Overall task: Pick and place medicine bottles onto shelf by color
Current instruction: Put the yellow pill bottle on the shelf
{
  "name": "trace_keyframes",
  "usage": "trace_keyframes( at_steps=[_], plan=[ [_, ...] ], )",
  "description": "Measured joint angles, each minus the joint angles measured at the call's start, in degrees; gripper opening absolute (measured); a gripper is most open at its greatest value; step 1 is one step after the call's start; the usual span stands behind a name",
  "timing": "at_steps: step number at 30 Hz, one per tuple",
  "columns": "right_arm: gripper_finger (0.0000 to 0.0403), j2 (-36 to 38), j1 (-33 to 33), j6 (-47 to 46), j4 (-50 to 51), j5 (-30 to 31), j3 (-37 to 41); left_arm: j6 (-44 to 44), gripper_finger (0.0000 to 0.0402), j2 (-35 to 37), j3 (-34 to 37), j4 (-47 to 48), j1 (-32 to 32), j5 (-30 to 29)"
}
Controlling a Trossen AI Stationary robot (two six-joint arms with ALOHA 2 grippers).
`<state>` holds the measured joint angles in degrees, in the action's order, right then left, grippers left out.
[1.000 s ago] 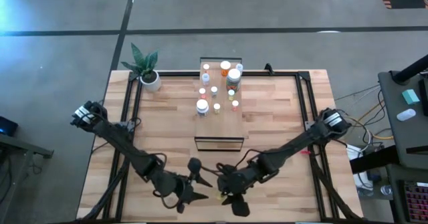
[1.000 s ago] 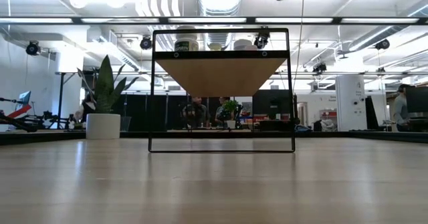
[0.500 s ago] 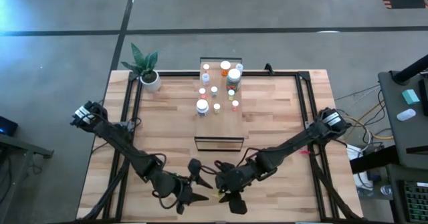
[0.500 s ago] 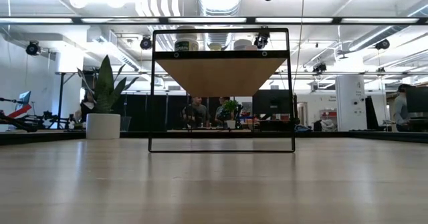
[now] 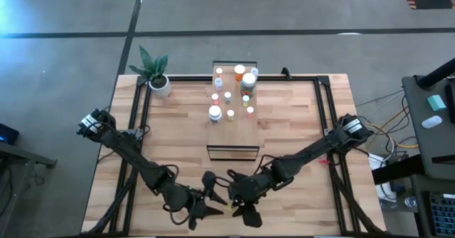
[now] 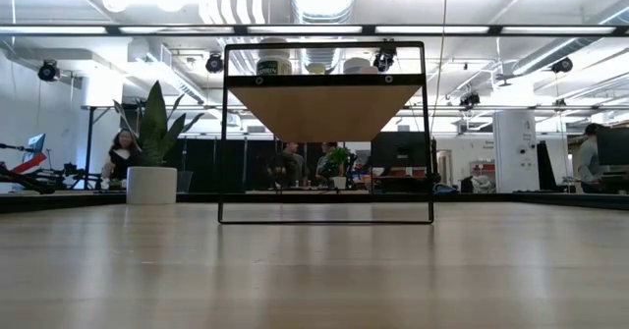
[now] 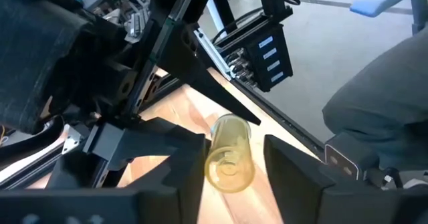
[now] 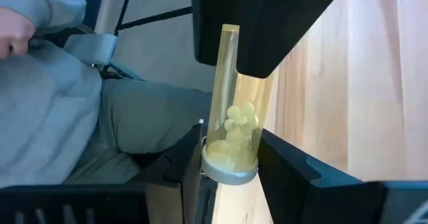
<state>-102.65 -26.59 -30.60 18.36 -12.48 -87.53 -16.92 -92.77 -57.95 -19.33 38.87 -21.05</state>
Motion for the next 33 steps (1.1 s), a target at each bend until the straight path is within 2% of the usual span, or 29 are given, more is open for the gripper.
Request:
trace_keyframes(
  at_steps=[7,14,20,23,28,30,33],
  plan=[
    [0.0123,0.0,0.0,0.0,-0.3,-0.2,0.0,0.0,0.0075,0.0,-0.1,0.3,-0.1,1.1],
    [0.0144,0.0,0.0,0.9,-0.6,0.6,0.0,0.1,0.0081,0.0,0.1,0.7,-0.1,1.6],
    [0.0196,2.2,0.0,3.2,3.5,0.8,0.0,3.5,0.0082,0.3,0.2,1.0,0.2,1.6],
    [0.0227,5.3,-0.3,4.5,7.0,3.4,0.0,7.2,0.0082,0.8,0.9,2.3,0.2,1.6],
    [0.0260,11.4,-3.1,6.2,17.4,13.0,0.8,16.0,0.0083,3.4,6.6,0.1,0.2,1.6],
    [0.0262,13.7,-4.7,6.1,19.4,16.6,2.5,19.7,0.0083,4.8,10.1,-4.0,0.2,1.6],
    [0.0253,17.2,-6.5,5.6,17.0,19.9,8.5,24.5,0.0083,5.6,16.7,-17.0,0.2,1.6]
  ],
)
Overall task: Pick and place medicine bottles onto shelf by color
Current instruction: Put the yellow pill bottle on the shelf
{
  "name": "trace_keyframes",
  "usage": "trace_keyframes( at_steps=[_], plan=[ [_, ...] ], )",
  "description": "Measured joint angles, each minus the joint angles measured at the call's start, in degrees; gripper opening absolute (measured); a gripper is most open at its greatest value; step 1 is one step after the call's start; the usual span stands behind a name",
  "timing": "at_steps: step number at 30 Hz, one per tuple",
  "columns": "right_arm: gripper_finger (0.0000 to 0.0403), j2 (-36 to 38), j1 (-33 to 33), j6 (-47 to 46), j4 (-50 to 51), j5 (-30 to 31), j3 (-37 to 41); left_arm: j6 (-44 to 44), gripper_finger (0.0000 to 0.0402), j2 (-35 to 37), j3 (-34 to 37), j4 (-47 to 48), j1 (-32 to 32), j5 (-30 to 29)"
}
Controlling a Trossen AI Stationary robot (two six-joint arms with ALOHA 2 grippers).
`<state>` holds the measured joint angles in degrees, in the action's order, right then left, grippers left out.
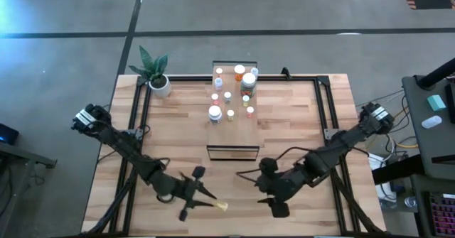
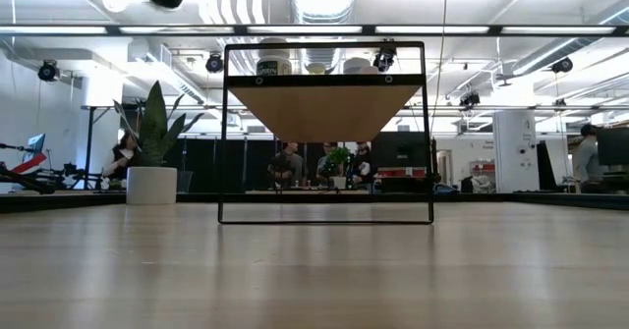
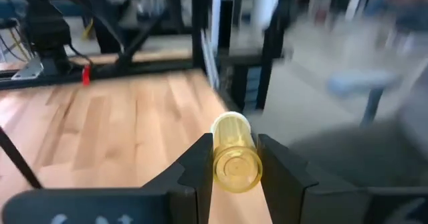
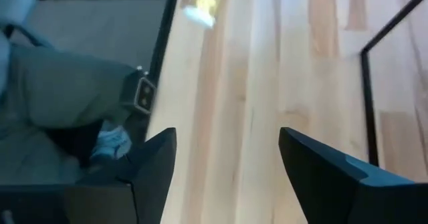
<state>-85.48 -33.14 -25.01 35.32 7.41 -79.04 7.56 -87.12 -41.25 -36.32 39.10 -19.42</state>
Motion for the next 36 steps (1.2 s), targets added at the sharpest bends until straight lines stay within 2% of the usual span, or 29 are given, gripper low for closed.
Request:
trace_keyframes(
  at_steps=[5,9,13,15,20,23,29,36],
  plan=[
    [0.0228,5.0,-1.0,5.2,-19.4,5.5,14.3,8.2,0.0083,-0.8,11.4,-28.3,-2.2,0.0],
    [0.0224,6.3,-0.3,14.8,-37.1,10.4,23.6,15.2,0.0083,-1.6,15.7,-40.0,-4.8,-0.3],
    [0.0239,5.7,1.6,26.3,-48.7,17.8,26.4,20.9,0.0083,-1.6,16.3,-41.5,-7.8,-0.1],
    [0.0253,5.2,3.0,31.7,-52.1,18.5,26.3,23.2,0.0083,-1.4,16.1,-41.6,-9.3,0.9],
    [0.0287,3.7,4.8,43.2,-52.3,18.0,22.0,29.4,0.0083,-0.9,16.0,-43.7,-12.8,1.7],
    [0.0291,2.8,4.8,50.0,-51.8,20.2,19.8,31.5,0.0083,-0.8,16.1,-44.5,-14.3,2.4],
    [0.0262,1.3,5.5,57.9,-51.9,23.5,17.3,32.6,0.0083,-0.8,16.1,-46.2,-16.2,4.0],
    [0.0217,-1.4,6.3,62.5,-53.1,24.2,16.1,32.2,0.0083,-0.8,16.1,-47.3,-16.8,4.4]
  ],
)
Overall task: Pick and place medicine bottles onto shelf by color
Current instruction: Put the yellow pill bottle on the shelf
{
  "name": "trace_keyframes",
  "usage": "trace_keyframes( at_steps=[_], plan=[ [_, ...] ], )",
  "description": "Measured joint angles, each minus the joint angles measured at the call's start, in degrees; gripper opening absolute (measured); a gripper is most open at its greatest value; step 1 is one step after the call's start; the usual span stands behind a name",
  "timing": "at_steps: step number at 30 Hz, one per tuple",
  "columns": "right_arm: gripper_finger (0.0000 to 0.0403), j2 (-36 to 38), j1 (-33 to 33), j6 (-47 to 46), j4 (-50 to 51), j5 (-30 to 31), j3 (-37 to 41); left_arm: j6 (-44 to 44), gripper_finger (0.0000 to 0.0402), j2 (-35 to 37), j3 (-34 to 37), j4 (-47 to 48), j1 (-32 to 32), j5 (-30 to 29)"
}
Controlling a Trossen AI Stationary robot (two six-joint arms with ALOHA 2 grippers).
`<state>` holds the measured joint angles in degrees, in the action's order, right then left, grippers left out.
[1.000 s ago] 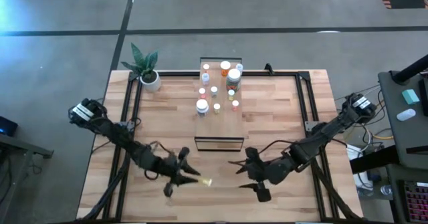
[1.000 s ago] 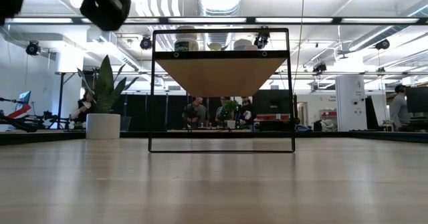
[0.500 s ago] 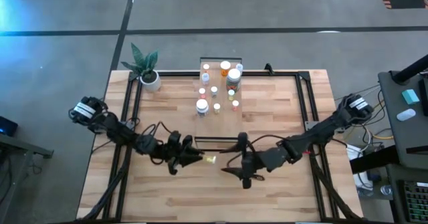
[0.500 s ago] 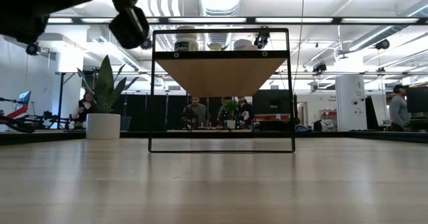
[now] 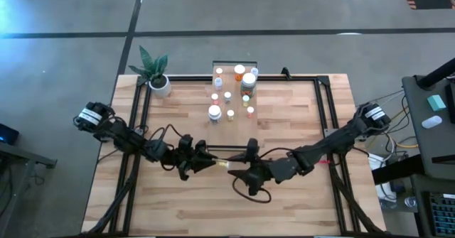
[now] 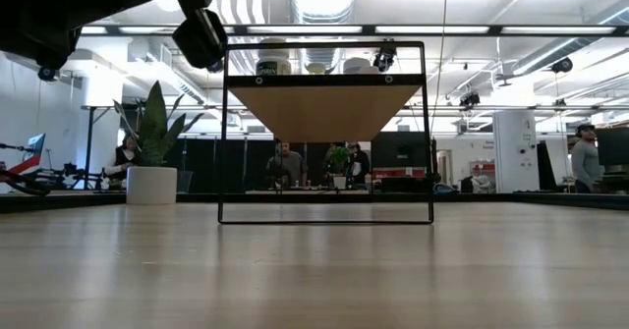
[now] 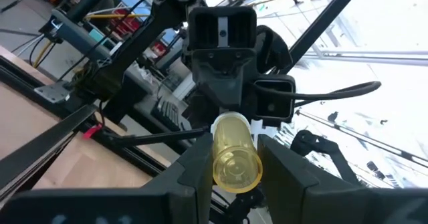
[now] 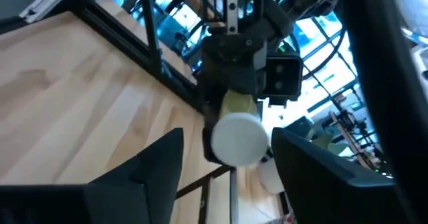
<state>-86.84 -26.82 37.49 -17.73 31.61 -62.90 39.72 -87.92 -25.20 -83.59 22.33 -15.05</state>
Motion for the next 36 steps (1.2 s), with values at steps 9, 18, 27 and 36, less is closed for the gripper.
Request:
trace_keyframes(
  at_steps=[9,18,27,36],
  plan=[
    [0.0186,-2.1,1.1,1.6,-0.7,1.0,-2.3,0.0,0.0083,0.0,0.1,0.0,-0.2,0.1],
    [0.0131,-2.3,1.3,2.2,-0.5,1.0,-2.5,-1.1,0.0083,0.0,0.0,0.0,-0.2,0.1],
    [0.0114,-2.3,1.3,2.0,-0.6,1.0,-2.5,-1.1,0.0086,0.0,0.0,-0.1,-0.3,0.1],
    [0.0116,-0.9,1.3,0.4,0.1,1.5,-2.5,-9.4,0.0136,4.8,0.5,1.6,-1.1,1.6]
  ],
)
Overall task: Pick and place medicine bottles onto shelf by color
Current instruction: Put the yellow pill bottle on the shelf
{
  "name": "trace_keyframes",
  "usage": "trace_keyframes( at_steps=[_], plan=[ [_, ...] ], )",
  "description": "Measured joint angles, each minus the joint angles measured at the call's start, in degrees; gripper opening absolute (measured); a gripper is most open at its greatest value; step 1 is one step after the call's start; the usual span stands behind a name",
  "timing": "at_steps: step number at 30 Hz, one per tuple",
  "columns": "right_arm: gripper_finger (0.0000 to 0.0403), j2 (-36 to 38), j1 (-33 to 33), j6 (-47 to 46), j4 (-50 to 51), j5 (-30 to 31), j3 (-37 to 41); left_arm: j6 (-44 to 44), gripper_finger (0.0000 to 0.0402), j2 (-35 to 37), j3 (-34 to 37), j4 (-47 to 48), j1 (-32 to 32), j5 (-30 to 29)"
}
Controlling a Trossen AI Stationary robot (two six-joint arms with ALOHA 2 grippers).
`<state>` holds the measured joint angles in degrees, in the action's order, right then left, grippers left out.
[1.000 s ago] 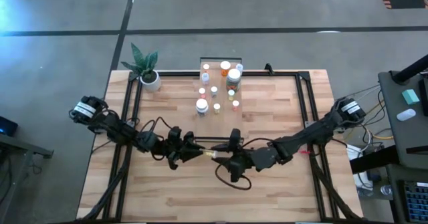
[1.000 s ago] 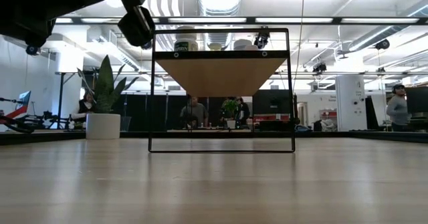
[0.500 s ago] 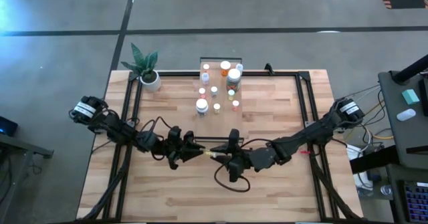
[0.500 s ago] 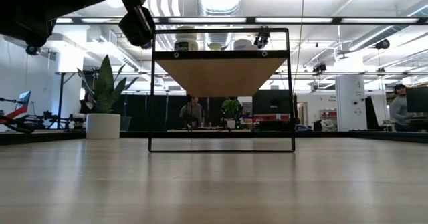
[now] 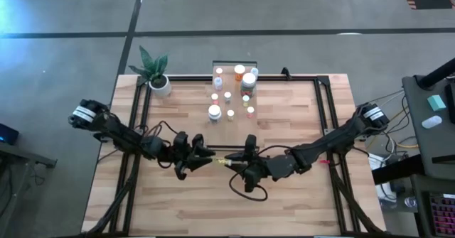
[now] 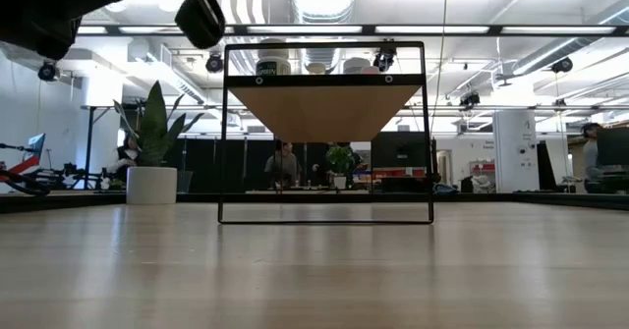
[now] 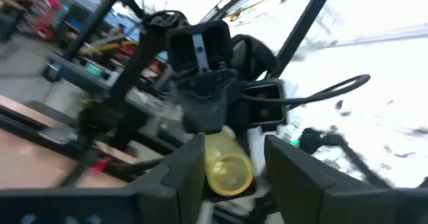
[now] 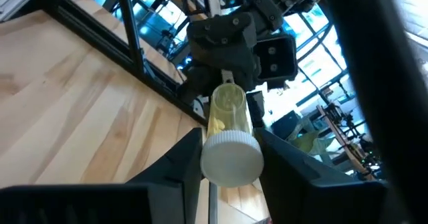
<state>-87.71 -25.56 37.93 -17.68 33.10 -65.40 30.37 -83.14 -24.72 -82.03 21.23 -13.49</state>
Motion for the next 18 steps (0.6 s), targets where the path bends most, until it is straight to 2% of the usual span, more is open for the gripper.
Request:
trace_keyframes(
  at_steps=[8,18],
  plan=[
    [0.0116,3.7,0.0,-2.3,3.2,2.4,0.0,-10.2,0.0173,15.7,0.1,22.9,-3.5,0.1],
    [0.0117,11.4,3.3,-11.5,12.9,6.5,0.0,-19.1,0.0176,37.8,0.6,48.6,-6.6,-0.2]
  ],
)
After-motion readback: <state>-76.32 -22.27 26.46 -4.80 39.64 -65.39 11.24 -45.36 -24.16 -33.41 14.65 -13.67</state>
